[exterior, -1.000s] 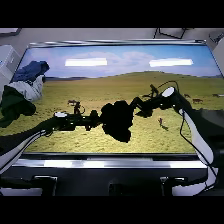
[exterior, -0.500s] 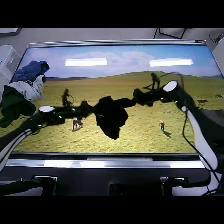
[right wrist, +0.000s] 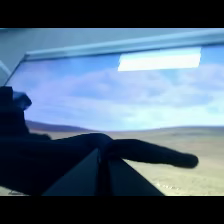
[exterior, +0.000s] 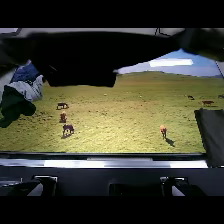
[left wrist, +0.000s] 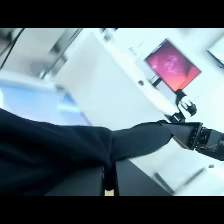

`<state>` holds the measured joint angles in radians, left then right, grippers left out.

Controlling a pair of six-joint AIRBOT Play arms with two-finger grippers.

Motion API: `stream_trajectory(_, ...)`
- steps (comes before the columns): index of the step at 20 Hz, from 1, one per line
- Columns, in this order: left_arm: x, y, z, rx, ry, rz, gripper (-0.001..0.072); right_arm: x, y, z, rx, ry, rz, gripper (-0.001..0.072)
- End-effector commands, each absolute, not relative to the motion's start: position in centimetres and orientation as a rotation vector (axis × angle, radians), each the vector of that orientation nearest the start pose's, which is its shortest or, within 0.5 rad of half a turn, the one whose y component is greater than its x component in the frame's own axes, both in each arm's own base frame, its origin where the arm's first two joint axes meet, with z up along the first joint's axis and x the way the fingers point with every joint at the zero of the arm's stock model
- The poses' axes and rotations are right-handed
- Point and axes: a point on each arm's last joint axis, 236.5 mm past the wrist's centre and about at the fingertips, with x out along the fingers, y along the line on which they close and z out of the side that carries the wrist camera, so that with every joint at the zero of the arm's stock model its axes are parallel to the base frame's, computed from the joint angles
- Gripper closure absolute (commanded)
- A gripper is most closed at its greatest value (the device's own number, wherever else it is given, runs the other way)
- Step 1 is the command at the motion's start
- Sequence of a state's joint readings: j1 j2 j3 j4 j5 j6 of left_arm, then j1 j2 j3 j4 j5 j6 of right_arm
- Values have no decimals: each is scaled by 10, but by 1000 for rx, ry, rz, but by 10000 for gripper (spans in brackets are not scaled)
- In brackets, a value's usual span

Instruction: Fold the clothes and pants, and hang the long-sleeved shirts on hangers.

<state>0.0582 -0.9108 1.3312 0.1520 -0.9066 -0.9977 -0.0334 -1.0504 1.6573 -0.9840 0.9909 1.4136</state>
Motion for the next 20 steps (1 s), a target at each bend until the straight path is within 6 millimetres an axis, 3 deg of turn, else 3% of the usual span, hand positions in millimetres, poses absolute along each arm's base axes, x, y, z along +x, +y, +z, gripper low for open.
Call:
stream_trajectory(1, 284, -148, 483, -398, -89, -799, 672, 336, 58, 437, 129, 152, 260, 668)
stream_trajectory(2, 282, -139, 485, -411, -90, -758, 672, 325, 45, 440, 132, 151, 198, 667)
stream_trajectory(4, 283, -131, 480, -421, -60, -716, 671, 307, 37, 424, 138, 230, 157, 667)
stream_trajectory(6, 297, -133, 459, -403, 7, -710, 671, 297, 41, 371, 133, 453, 166, 667)
stream_trajectory(8, 326, -139, 421, -438, 116, -719, 671, 291, 43, 291, 157, 770, 162, 667)
stream_trajectory(10, 364, -153, 350, -448, 295, -715, 671, 282, 44, 200, 185, 1081, 153, 667)
stream_trajectory(13, 413, -186, 178, -437, 668, -661, 670, 287, 46, 77, 262, 1268, 120, 667)
stream_trajectory(14, 419, -199, 123, -460, 781, -643, 670, 291, 50, 46, 301, 1273, 112, 667)
stream_trajectory(16, 421, -219, 35, -493, 976, -617, 670, 289, 54, -8, 379, 1301, 77, 667)
stream_trajectory(17, 417, -231, 1, -580, 1088, -587, 670, 284, 54, -27, 412, 1331, 47, 667)
stream_trajectory(18, 412, -242, -21, -719, 1189, -547, 670, 276, 54, -41, 436, 1368, 23, 667)
stream_trajectory(20, 404, -260, -30, -904, 1284, -561, 665, 270, 54, -49, 440, 1401, 15, 667)
